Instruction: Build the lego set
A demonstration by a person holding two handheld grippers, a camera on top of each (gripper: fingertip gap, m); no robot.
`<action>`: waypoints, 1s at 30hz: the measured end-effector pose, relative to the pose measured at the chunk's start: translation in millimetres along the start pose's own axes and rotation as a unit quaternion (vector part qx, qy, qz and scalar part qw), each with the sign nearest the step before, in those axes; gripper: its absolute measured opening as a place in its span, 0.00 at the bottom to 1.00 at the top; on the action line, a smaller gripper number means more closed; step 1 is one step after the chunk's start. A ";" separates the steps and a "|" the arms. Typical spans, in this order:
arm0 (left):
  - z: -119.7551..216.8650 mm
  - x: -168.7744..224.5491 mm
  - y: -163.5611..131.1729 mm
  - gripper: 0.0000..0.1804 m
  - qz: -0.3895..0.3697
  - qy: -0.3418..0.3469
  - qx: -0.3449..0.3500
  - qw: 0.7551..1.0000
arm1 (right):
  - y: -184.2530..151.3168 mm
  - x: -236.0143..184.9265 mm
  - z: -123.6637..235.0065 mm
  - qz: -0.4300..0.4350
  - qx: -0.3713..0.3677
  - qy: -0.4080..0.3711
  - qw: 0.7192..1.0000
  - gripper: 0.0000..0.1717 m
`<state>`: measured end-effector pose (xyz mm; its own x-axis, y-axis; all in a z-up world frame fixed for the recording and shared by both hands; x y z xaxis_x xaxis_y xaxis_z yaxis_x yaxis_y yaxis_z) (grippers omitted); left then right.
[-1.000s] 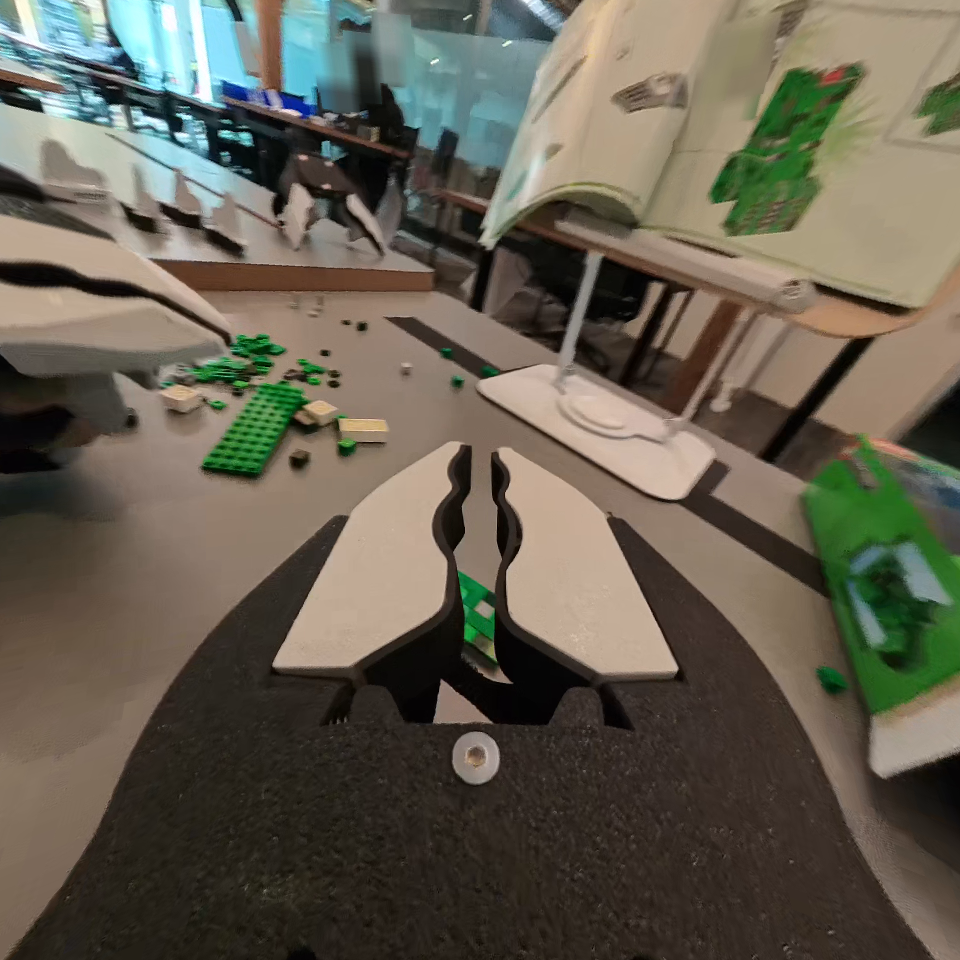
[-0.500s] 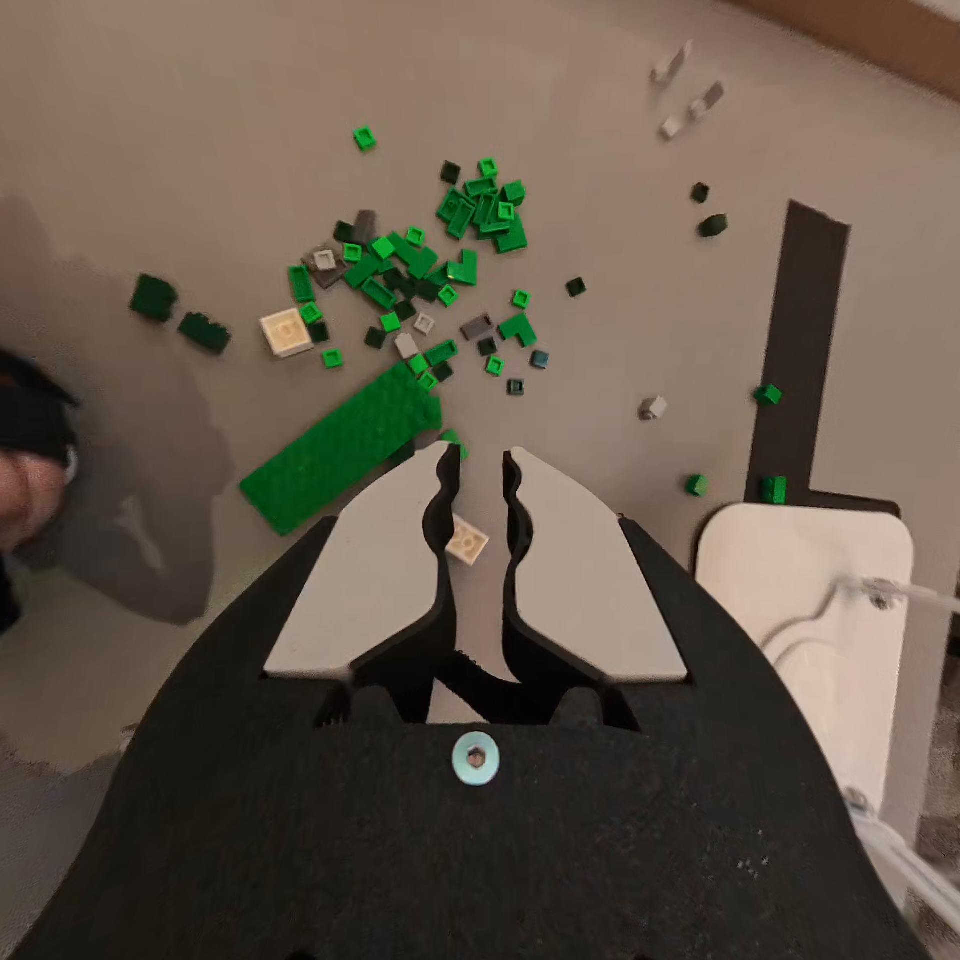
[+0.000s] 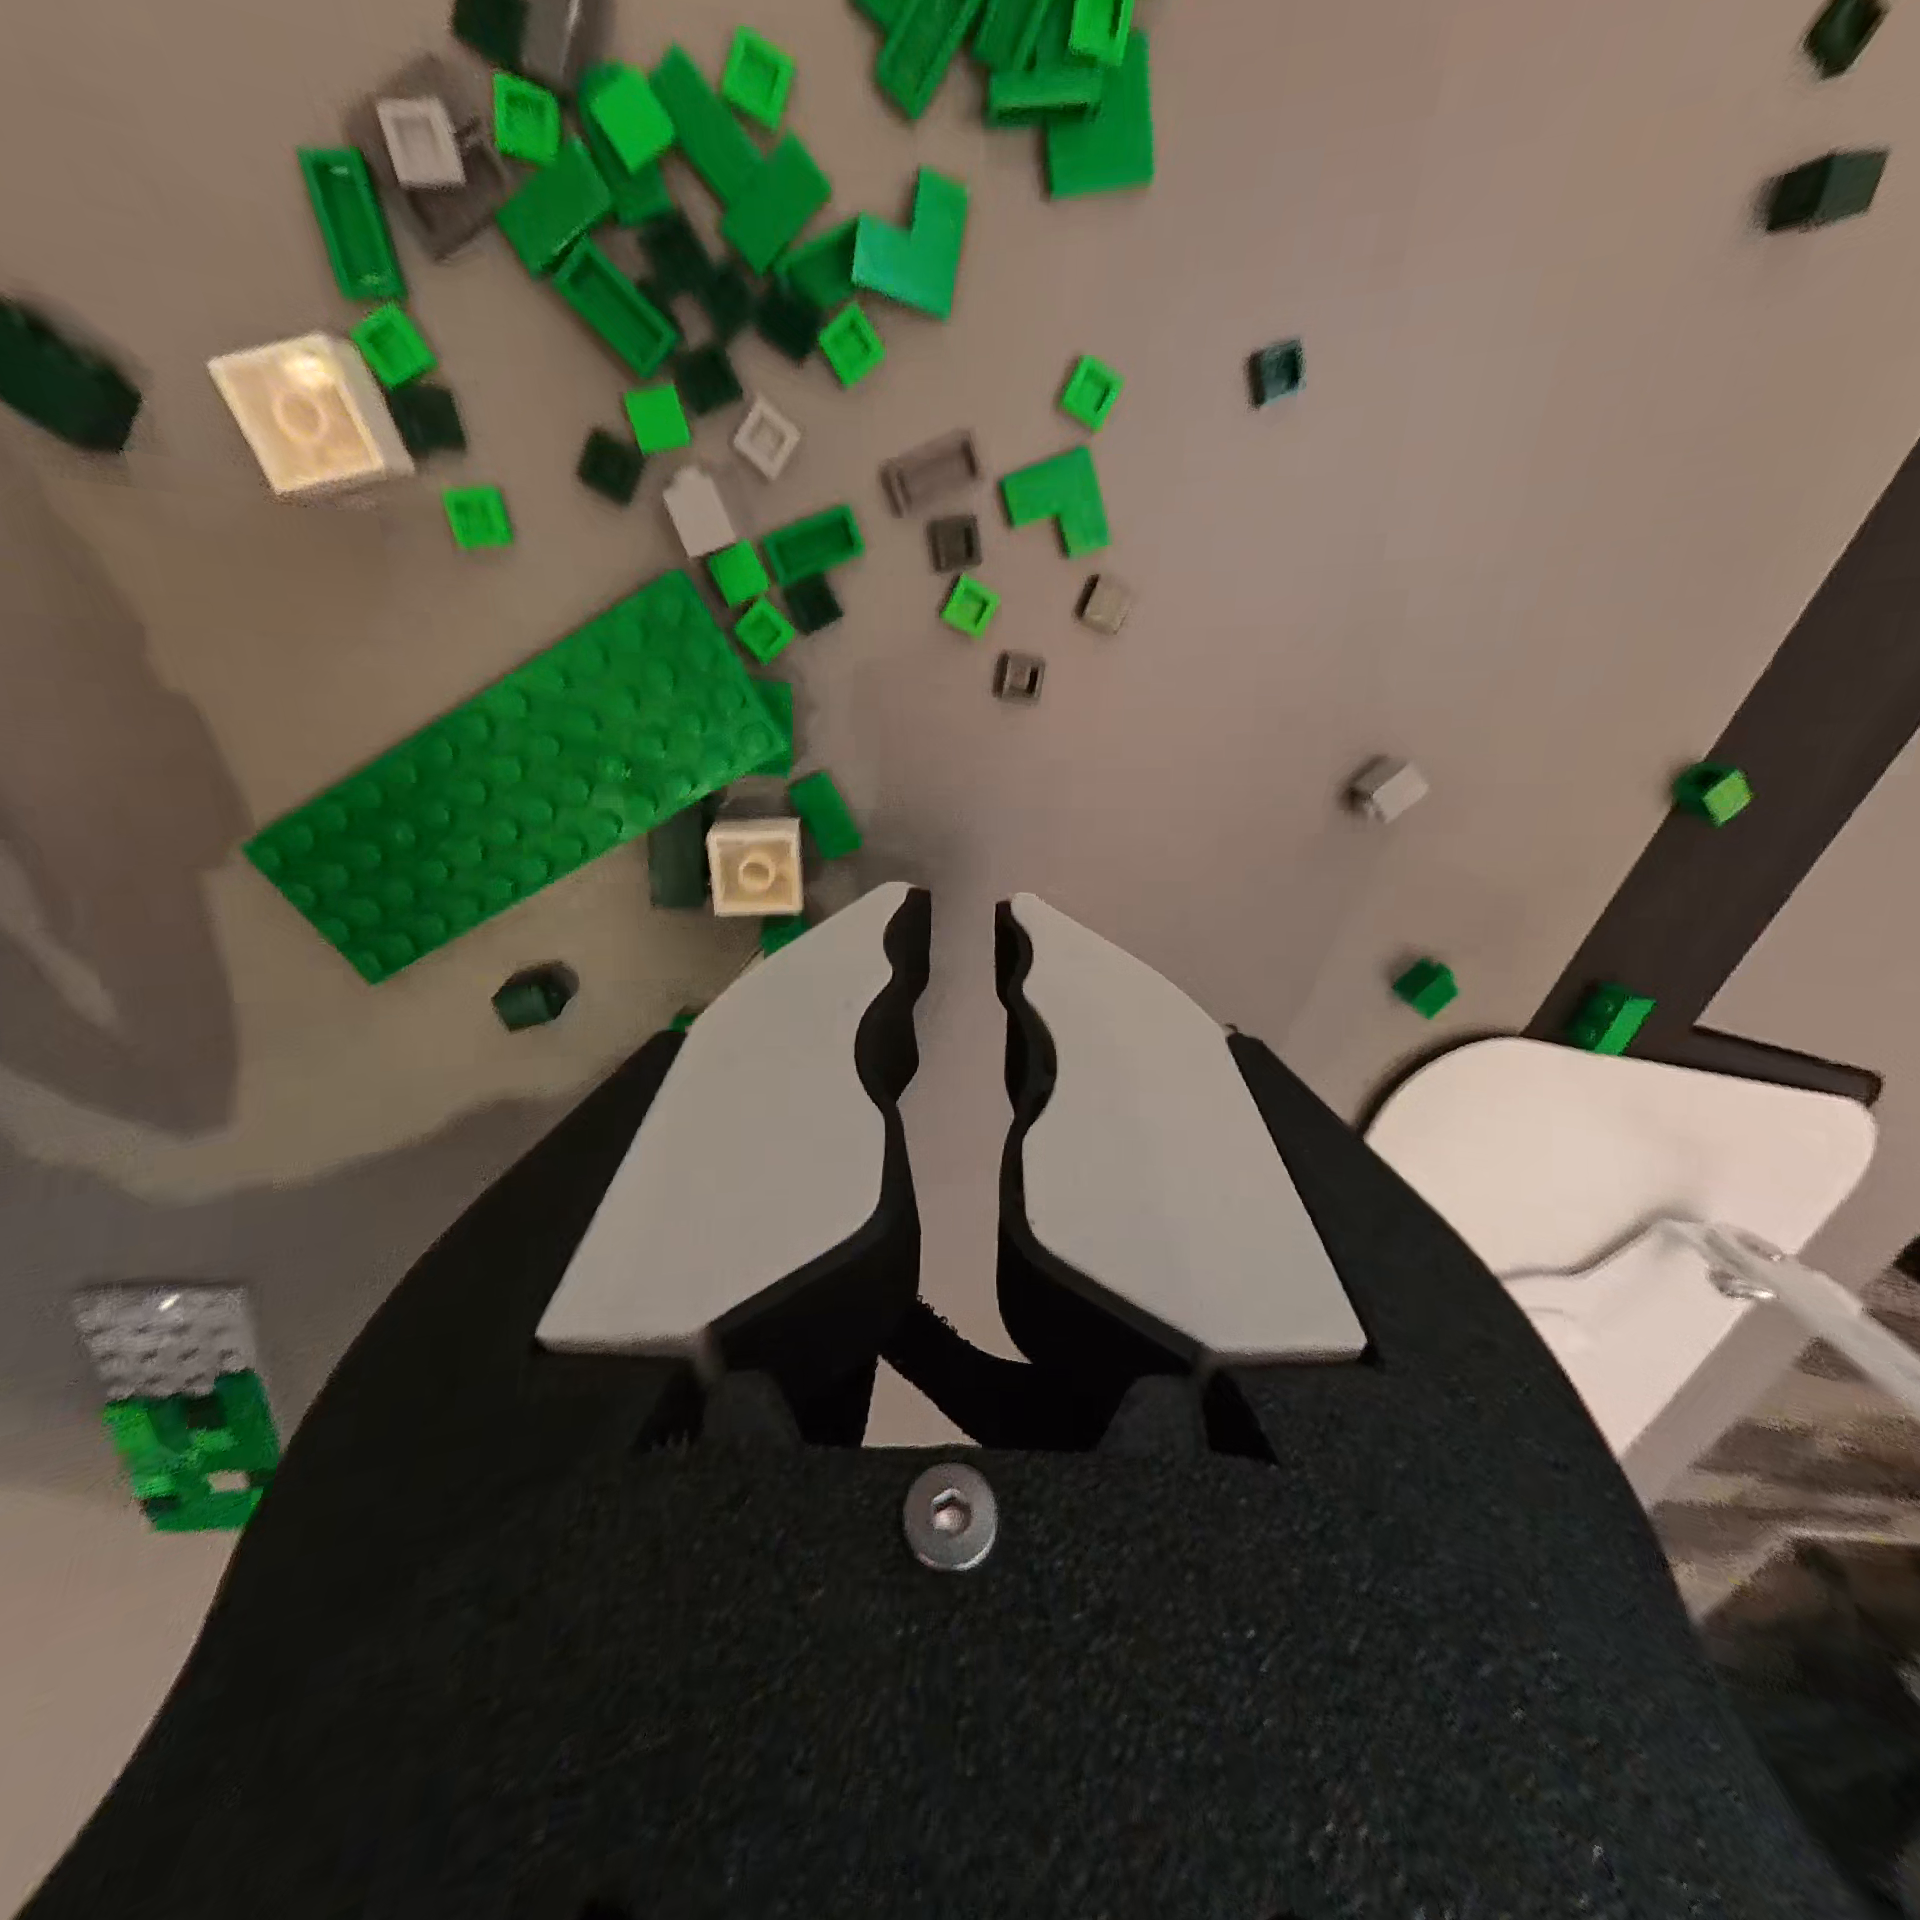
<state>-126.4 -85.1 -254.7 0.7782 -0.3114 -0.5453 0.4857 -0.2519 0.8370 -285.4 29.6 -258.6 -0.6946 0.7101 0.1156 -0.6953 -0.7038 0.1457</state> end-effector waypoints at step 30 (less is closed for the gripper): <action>-1.9 0.7 -1.3 0.00 0.000 -0.010 -0.005 1.000 | 90.4 -37.4 -8.3 0.131 0.144 0.074 0.978 0.10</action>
<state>-125.7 -83.2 -256.1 0.7707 -0.3289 -0.5457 0.4895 -0.2425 0.8376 -323.8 -60.8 -257.9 -0.8760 0.4802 0.0451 -0.4238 -0.8111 0.4032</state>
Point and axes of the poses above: each gripper's, where its closed fingertips meet, z back along the fingers, y out of its top, x = y × z across the jaws, the point moved 8 cm from there along z, back along the fingers, and after that the axes turned 9 degrees about -z, right-handed, at the moved point
